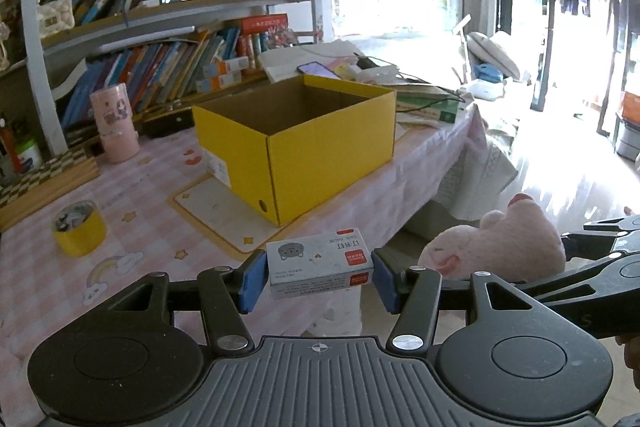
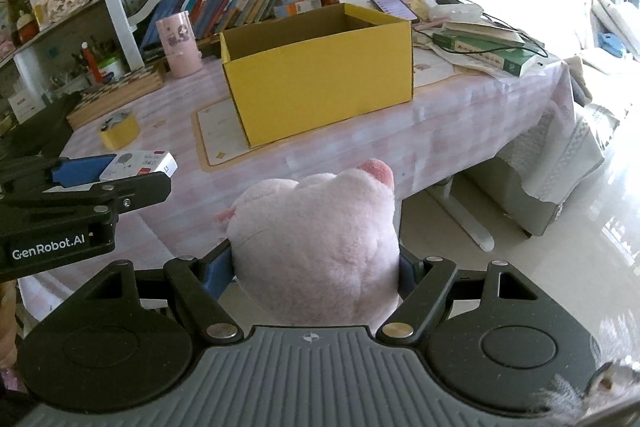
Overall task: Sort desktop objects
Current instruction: 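Lift the white box and pink plush and carry both toward the yellow box, then lower the white box and plush into the yellow box and open both grippers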
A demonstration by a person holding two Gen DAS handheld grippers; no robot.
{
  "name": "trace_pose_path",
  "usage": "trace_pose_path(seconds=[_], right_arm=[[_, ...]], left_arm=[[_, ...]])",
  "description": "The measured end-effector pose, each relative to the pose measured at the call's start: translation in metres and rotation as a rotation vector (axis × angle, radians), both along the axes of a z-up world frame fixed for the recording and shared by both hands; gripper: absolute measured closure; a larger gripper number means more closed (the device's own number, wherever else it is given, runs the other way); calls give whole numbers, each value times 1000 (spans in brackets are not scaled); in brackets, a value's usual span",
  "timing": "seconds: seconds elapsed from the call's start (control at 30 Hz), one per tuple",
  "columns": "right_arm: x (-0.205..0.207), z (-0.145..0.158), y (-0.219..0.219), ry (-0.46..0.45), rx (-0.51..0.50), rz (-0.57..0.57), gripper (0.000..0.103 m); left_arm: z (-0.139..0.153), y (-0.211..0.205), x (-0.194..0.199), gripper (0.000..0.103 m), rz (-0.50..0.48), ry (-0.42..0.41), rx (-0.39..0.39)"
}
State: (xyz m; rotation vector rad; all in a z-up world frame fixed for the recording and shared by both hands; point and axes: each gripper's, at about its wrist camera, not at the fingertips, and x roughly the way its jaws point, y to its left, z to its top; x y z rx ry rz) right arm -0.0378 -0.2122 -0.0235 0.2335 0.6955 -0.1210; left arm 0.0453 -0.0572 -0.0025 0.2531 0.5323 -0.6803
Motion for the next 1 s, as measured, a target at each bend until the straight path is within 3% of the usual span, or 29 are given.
trace_pose_path(seconds=[0.77, 1.0], right_arm=[[19, 4, -5, 7, -11, -11, 28], [36, 10, -19, -5, -18, -29, 28]], left_arm=[[6, -11, 13, 47, -50, -62, -17], [16, -23, 28, 47, -46, -96, -75]])
